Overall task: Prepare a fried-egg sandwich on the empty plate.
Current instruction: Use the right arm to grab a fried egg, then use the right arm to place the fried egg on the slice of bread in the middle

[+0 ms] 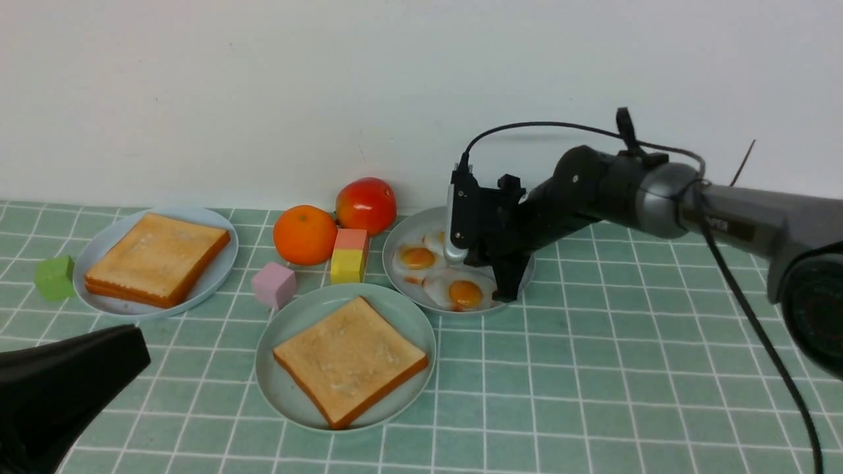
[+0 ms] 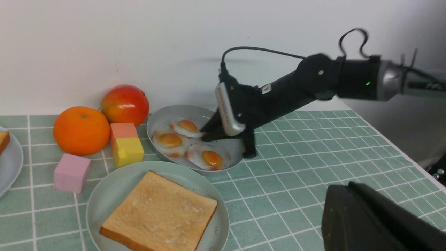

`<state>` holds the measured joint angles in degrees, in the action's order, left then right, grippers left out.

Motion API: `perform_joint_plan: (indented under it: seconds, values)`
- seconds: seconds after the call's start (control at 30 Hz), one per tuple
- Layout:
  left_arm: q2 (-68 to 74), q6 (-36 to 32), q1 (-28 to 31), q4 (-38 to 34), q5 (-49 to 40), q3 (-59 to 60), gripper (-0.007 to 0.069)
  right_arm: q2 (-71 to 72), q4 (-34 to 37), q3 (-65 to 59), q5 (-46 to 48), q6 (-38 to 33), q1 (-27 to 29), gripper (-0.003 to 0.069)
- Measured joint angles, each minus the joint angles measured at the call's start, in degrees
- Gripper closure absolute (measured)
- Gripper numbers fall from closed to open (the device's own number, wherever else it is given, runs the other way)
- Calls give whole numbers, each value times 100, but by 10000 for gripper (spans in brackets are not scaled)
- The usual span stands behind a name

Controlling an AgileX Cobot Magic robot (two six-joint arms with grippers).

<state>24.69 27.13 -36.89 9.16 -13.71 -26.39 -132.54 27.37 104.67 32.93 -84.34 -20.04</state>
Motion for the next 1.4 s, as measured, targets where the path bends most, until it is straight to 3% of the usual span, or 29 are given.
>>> perform_joint_plan:
  seconds: [0.23,0.4,0.6,0.73,1.07,1.4]
  values:
    - [0,0,0,411,-333,0,637,1010,-78,-93,1339,1159,-85,564]
    - [0,0,0,688,-598,0,636,1848,-104,-653,1590,1673,-570,564]
    - [0,0,0,911,-701,0,634,2368,-127,-2217,490,1915,-1770,564]
    - [0,0,0,926,-707,0,634,2066,-255,-2428,-218,2095,-2150,564]
    - [0,0,0,908,-785,0,634,1508,-429,-2432,-1491,2171,-2224,564]
    - [0,0,0,903,-848,0,629,1381,-901,-2432,-1779,2173,-2226,543]
